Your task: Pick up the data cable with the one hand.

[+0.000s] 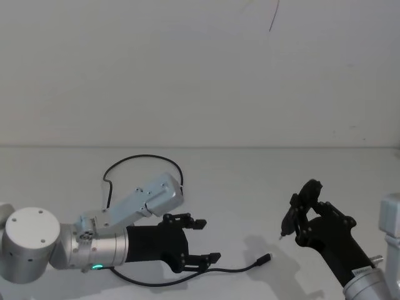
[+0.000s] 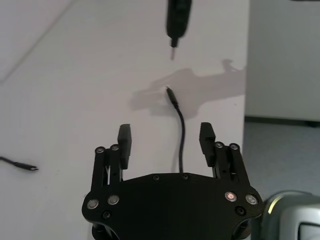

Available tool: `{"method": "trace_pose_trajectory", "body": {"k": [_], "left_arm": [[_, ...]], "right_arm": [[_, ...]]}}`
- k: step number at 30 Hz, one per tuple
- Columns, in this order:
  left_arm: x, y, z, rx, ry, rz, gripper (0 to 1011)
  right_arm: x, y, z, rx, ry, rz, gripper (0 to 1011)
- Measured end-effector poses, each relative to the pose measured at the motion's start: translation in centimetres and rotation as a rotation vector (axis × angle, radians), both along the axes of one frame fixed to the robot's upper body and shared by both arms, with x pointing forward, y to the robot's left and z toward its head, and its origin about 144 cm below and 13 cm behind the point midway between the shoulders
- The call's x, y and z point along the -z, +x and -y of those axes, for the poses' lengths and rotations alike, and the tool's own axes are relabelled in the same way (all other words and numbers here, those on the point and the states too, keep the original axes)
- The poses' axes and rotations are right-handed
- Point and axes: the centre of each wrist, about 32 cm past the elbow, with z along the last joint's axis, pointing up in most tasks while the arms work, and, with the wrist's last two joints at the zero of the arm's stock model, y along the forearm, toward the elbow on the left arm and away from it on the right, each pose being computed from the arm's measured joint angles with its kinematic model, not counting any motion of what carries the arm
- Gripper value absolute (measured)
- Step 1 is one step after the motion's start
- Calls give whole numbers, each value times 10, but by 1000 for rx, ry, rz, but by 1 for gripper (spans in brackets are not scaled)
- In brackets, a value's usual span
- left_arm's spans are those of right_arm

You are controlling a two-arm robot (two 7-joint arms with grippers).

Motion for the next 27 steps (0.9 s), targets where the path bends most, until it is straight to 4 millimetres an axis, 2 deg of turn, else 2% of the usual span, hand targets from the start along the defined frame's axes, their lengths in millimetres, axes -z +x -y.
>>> {"method": "trace_pose_trajectory", "body": {"k": [9,27], "left_arm": [[9,-11,3,-105,-53,55,998],[26,-33,6,-321,-154,148,1001]], "right_arm": [[6,3,9,25,-90,-28,263],[6,3,10,29,-99,-29,263]]}}
